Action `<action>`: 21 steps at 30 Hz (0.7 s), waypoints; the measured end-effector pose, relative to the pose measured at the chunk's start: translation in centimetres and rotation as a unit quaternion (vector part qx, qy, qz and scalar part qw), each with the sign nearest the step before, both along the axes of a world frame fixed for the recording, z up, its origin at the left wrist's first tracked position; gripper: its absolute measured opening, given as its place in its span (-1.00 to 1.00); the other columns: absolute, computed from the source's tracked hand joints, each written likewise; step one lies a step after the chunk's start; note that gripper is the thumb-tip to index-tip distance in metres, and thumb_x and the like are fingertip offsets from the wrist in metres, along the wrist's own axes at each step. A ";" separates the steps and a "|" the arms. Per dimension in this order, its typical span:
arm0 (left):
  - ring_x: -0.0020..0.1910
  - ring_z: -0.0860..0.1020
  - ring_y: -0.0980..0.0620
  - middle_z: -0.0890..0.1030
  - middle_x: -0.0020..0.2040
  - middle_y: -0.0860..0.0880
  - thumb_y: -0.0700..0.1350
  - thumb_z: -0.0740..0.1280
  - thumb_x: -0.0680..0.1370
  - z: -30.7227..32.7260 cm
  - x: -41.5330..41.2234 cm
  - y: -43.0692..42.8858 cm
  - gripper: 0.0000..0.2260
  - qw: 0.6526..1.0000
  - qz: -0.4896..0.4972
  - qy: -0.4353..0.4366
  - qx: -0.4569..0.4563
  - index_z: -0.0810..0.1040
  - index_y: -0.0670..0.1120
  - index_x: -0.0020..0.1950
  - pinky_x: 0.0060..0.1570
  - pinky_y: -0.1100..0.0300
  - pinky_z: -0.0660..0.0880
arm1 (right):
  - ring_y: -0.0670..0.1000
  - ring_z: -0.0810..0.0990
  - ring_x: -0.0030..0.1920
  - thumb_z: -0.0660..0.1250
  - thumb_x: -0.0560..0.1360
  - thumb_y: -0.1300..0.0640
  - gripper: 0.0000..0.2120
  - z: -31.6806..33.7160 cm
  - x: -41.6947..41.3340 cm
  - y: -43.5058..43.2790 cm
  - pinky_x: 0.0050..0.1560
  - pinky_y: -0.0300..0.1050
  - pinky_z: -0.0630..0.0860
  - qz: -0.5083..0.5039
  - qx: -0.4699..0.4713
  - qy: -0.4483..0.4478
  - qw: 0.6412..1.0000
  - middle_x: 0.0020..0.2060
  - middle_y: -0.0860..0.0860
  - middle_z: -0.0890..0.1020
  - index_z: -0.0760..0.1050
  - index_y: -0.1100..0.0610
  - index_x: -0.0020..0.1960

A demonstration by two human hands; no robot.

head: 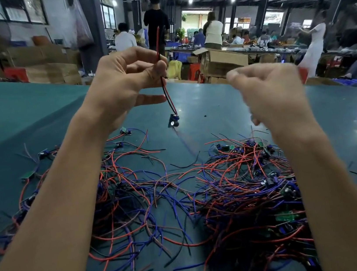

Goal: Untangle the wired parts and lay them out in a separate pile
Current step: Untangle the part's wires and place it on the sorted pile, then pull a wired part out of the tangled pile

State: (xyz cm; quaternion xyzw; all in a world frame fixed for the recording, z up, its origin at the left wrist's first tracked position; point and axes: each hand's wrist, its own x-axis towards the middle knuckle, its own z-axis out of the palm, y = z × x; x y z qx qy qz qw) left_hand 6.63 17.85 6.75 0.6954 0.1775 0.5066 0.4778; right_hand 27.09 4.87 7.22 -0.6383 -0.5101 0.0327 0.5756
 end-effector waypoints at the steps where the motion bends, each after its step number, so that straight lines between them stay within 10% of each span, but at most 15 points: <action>1: -0.06 0.67 -0.03 0.65 -0.08 -0.12 -0.12 0.47 0.51 0.0 0.0 0.0 -0.88 1.000 -0.010 -0.001 -0.004 0.65 -0.09 0.02 -0.15 -0.03 0.64 | -0.22 0.52 -0.46 0.43 0.54 -0.03 -0.90 -0.5 -0.4 0.4 -0.33 -0.14 0.56 0.028 -0.013 -0.006 1.000 -0.48 -0.27 0.60 0.69 -0.04 -0.04; 8: -0.09 0.66 -0.05 0.59 -0.07 -0.19 -0.17 0.42 0.53 0.1 0.8 -0.6 -0.86 0.999 -0.040 -0.014 -0.007 0.62 -0.18 0.06 -0.17 -0.02 0.65 | 0.02 0.75 -0.06 0.46 0.52 -0.06 -0.74 -3.7 -2.5 2.7 0.08 -0.01 0.62 0.280 -0.218 0.040 0.934 -0.10 0.01 0.76 0.72 0.14 0.00; 21: -0.24 0.58 0.01 0.65 -0.20 -0.19 0.08 0.47 0.41 -1.0 1.4 -0.9 -0.59 0.969 -0.097 0.223 -0.037 0.70 -0.27 0.01 -0.24 0.21 0.52 | 0.04 0.55 -0.39 0.41 0.56 0.20 -0.86 -3.6 -2.5 2.9 -0.02 0.16 0.62 0.355 -0.163 0.175 0.904 -0.38 0.10 0.56 0.69 0.28 -0.05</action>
